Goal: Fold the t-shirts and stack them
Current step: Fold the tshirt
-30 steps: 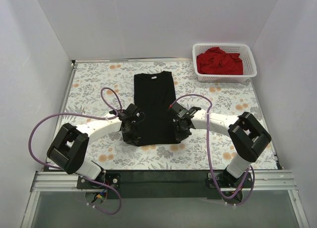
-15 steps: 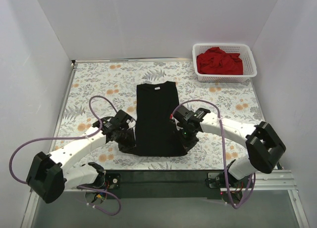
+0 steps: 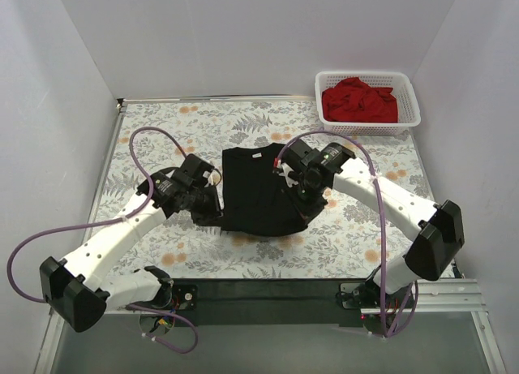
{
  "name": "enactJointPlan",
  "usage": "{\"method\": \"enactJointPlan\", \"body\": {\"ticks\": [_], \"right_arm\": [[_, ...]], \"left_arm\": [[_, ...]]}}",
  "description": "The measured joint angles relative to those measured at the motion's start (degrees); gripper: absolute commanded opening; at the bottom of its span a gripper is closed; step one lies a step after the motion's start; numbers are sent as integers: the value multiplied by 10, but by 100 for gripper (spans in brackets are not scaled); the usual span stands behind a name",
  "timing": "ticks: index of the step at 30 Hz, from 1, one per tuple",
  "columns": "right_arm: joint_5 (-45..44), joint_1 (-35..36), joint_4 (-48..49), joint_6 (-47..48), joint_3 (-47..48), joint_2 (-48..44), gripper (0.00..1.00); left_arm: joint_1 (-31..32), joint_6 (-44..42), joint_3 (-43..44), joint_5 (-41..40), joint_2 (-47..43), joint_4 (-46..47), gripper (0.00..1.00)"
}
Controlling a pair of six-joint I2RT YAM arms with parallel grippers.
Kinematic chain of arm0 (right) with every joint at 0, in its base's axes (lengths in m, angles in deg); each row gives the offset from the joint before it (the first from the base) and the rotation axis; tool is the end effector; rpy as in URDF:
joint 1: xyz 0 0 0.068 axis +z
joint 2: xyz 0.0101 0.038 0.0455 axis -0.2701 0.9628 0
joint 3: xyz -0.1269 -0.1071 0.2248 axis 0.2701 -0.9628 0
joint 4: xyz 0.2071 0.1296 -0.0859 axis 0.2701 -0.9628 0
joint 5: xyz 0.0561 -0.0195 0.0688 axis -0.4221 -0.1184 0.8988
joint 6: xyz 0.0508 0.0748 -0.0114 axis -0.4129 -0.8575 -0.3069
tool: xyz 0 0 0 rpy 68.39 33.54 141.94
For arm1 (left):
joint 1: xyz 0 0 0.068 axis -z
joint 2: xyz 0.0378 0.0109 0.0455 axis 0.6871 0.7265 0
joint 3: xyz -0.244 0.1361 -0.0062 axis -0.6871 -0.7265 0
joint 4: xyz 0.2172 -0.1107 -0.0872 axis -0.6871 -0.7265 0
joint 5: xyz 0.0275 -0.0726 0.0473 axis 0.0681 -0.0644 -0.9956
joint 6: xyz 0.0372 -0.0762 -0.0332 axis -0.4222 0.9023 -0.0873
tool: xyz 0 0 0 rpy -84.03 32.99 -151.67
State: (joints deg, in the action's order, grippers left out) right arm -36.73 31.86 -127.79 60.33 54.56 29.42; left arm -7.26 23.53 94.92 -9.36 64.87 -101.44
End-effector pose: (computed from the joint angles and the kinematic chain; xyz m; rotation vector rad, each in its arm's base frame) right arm 0.1819 0.2173 0.2549 -0.9053 2.8554 0.3774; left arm 0.1580 -0.1364 0.2572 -1.1241 2.8070 -0.7155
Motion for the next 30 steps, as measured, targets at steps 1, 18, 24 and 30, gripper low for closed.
{"method": "enactJointPlan", "body": {"ticks": [1, 18, 24, 30], "right_arm": [[-7, -7, -9, 7, 24, 10, 1], [-19, -135, -54, 79, 278, 176, 1], [-12, -159, -46, 86, 319, 231, 1], [-5, -189, -31, 92, 360, 287, 1]], "left_arm": [[0, 1, 11, -20, 10, 1, 0], [-57, -31, 88, -171, 156, 118, 0], [-95, -57, 93, -155, 206, 181, 0], [-117, -82, 113, -142, 274, 239, 0]]}}
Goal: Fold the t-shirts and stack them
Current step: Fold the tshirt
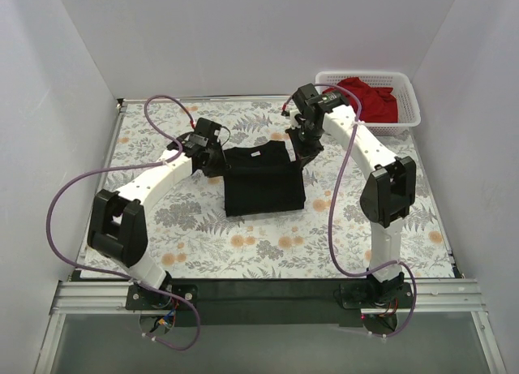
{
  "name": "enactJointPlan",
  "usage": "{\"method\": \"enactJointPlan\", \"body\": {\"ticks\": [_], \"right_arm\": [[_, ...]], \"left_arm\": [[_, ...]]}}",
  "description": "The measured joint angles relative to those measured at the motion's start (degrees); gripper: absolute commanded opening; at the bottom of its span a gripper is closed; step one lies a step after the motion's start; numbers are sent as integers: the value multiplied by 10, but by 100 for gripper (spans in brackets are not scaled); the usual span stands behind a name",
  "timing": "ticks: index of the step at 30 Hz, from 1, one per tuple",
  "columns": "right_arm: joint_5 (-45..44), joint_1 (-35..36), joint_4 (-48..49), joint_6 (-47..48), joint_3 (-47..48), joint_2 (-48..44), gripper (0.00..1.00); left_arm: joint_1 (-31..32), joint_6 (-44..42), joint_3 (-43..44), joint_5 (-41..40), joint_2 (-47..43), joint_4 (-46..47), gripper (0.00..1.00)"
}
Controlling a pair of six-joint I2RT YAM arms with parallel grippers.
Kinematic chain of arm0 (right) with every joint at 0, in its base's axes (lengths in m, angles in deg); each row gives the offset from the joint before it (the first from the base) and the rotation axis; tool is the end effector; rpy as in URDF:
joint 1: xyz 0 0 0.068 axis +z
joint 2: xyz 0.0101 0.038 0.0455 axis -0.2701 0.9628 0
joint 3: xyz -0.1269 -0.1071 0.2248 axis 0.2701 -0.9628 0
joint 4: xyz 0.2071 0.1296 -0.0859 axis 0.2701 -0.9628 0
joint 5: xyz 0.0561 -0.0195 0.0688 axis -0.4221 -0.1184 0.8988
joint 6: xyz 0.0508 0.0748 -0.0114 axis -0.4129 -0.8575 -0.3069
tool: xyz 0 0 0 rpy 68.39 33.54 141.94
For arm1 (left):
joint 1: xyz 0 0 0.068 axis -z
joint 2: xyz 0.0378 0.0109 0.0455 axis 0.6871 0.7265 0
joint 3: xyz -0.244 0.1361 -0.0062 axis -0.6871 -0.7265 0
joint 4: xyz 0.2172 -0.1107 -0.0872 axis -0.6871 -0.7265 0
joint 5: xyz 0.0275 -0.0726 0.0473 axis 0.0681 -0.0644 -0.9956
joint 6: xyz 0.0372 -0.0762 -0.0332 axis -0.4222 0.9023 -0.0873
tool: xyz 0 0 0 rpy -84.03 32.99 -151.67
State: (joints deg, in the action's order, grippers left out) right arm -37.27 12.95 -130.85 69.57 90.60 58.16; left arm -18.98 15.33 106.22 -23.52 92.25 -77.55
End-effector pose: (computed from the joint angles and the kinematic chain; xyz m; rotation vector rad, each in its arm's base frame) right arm 0.3647 0.2124 0.2662 -0.6399 2.7979 0.3251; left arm 0.3239 -0.1438 0.2240 -1.1482 2.4435 -0.5510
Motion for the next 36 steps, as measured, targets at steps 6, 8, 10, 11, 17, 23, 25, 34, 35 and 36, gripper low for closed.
{"method": "enactJointPlan", "body": {"ticks": [6, 8, 10, 11, 17, 23, 25, 34, 35, 36], "right_arm": [[10, -21, 23, 3, 35, 50, 1], [11, -24, 36, 4, 36, 64, 1], [13, -27, 47, 5, 36, 80, 1], [13, -28, 54, 6, 37, 88, 1], [13, -30, 88, 14, 37, 108, 1], [16, -30, 116, 14, 37, 108, 1], [17, -30, 124, 15, 37, 108, 1], [19, -30, 152, 14, 36, 126, 1], [19, -31, 156, 14, 34, 128, 1], [18, -31, 159, 14, 29, 130, 1]], "left_arm": [[-12, -16, 26, -2, 64, 38, 0], [-15, -18, 31, -5, 80, 44, 0], [-18, -19, 33, -10, 92, 51, 0], [-19, -18, 33, -12, 96, 53, 0], [-25, -15, 33, -26, 100, 70, 0], [-29, -7, 11, -35, 100, 94, 0], [-30, -3, 6, -35, 103, 98, 0], [-33, 2, -4, -38, 132, 125, 0], [-33, 2, -4, -39, 135, 127, 0], [-33, 2, -4, -39, 137, 128, 0]]}}
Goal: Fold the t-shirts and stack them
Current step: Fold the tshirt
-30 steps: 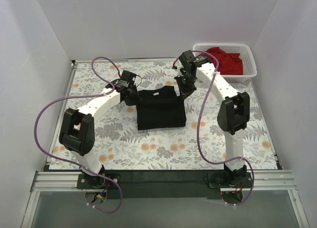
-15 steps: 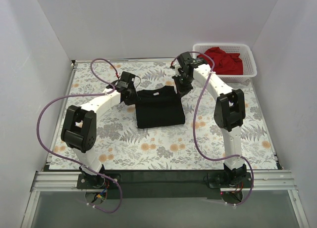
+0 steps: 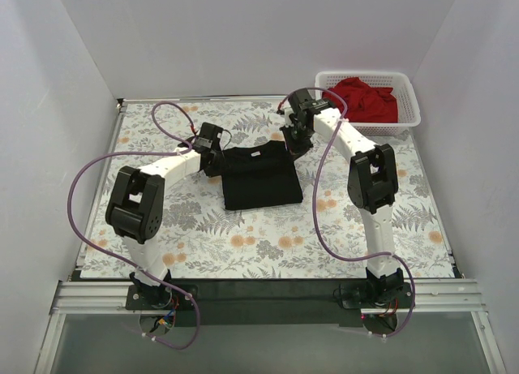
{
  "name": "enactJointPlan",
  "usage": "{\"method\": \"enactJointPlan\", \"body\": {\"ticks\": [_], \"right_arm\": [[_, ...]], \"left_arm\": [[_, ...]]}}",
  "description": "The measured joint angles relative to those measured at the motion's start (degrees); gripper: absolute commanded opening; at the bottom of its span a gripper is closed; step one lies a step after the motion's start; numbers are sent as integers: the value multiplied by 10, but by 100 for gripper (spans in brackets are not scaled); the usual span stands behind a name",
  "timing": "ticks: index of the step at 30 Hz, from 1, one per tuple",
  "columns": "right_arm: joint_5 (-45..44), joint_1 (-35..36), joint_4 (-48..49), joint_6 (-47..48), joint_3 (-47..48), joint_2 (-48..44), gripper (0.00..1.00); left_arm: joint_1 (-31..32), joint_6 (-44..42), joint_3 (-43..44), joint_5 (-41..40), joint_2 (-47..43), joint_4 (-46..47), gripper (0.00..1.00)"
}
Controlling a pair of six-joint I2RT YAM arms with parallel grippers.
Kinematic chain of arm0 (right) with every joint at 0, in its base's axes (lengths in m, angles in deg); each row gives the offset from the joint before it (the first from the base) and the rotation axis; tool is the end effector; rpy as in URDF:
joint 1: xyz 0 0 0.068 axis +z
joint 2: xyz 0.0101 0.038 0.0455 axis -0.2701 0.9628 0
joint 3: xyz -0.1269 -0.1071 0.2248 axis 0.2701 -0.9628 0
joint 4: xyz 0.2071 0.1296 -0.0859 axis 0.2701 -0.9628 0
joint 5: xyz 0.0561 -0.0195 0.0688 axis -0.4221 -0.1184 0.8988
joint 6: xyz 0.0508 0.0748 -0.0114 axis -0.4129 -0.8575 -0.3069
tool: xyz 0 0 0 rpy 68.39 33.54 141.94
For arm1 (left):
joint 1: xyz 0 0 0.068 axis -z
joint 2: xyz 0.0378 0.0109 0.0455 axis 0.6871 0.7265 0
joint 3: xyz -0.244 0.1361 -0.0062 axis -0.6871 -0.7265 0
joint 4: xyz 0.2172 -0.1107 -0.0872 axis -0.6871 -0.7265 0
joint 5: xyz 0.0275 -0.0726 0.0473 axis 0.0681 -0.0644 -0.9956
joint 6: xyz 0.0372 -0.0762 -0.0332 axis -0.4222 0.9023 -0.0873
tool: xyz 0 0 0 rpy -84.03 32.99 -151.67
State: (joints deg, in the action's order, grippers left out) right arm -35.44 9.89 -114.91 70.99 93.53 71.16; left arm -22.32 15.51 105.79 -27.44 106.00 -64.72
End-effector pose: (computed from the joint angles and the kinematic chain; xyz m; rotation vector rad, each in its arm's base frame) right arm 0.4402 0.2264 0.1973 -0.5968 2.6983 0.3777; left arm 0.3771 -0.1362 0.1538 -1.2326 2.3730 -0.4441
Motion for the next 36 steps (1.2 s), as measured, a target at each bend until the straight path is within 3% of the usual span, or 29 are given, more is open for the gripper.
{"method": "enactJointPlan", "body": {"ticks": [16, 25, 27, 29, 36], "right_arm": [[-23, 0, 70, -19, -101, -26, 1], [-29, -2, 99, -26, -119, -46, 8], [-30, -2, 103, -29, -119, -46, 10], [-30, -3, 105, -34, -120, -46, 23], [-56, -10, 116, -45, -123, -48, 36]], "left_arm": [[0, -12, -4, 7, 0, 27, 0], [0, -13, -13, 7, -1, 42, 1], [0, -13, -13, 7, -1, 45, 7], [0, -14, -13, 6, -1, 46, 14], [-4, -33, -13, -17, -4, 44, 60]]}}
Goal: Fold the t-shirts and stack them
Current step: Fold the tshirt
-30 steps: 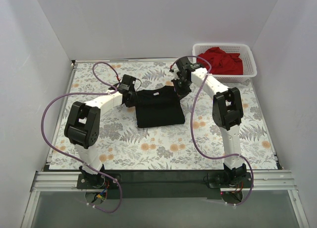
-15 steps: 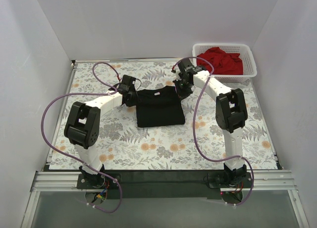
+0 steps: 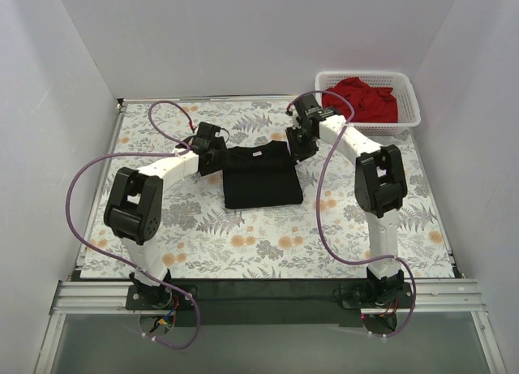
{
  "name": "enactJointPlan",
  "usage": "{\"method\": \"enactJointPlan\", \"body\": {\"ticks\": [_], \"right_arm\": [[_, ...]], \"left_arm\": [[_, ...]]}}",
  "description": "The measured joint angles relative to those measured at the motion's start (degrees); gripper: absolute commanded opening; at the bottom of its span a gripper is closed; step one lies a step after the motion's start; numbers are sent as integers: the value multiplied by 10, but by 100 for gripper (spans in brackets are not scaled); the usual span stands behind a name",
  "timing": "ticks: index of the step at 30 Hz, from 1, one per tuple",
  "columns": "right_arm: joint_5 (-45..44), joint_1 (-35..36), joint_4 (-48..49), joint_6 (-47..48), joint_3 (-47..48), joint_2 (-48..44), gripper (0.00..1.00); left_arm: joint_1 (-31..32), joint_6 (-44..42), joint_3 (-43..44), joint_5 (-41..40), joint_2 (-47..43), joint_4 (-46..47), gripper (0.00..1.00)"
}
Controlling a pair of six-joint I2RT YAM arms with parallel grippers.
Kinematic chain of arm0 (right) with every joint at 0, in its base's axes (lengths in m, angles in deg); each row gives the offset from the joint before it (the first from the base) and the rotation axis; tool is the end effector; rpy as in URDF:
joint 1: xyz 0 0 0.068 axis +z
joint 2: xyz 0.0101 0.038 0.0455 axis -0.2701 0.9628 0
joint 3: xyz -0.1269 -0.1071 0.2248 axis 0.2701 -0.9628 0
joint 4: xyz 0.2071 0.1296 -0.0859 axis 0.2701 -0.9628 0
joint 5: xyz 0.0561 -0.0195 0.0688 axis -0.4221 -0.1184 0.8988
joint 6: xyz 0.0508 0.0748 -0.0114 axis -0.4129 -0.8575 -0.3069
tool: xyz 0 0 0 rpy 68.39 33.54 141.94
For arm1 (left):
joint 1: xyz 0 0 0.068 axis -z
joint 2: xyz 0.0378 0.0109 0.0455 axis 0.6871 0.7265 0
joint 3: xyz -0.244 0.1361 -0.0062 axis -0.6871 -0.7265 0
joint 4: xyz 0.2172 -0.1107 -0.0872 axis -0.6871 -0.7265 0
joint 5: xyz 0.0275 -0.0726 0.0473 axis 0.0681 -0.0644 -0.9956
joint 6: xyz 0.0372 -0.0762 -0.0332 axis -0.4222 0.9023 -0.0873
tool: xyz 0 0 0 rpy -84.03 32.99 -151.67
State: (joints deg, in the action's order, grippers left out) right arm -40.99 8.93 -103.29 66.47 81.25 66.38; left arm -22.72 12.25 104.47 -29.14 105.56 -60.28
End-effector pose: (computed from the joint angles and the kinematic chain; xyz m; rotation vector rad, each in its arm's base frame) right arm 0.4391 0.2081 0.1814 -0.4314 2.6513 0.2842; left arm 0.3832 -0.1329 0.1561 -1.1550 2.3287 -0.4489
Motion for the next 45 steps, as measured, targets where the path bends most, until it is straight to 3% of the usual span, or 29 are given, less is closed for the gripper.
{"method": "enactJointPlan", "body": {"ticks": [2, 8, 14, 15, 18, 28, 38, 45], "right_arm": [[-3, -2, 3, -4, -2, -8, 39], [5, -2, 54, -16, -69, -102, 41], [83, 8, 123, -20, -137, -179, 39], [99, 12, 134, -20, -142, -176, 39], [147, 22, 157, -22, -150, -151, 36], [248, 25, 207, -32, -88, 14, 33], [317, -52, 307, -98, -50, 91, 34], [345, -87, 366, -155, -51, 107, 34]], "left_arm": [[0, -4, 0, -3, -9, -1, 71], [10, -7, -5, 0, -84, -9, 73], [60, 9, -66, 24, -193, -4, 54], [68, 13, -77, 30, -200, -5, 48], [89, 22, -101, 50, -196, -5, 44], [100, 28, -123, 62, -125, -10, 43], [101, 29, -123, 38, -66, 21, 46], [102, 29, -121, 37, -66, 30, 55]]}}
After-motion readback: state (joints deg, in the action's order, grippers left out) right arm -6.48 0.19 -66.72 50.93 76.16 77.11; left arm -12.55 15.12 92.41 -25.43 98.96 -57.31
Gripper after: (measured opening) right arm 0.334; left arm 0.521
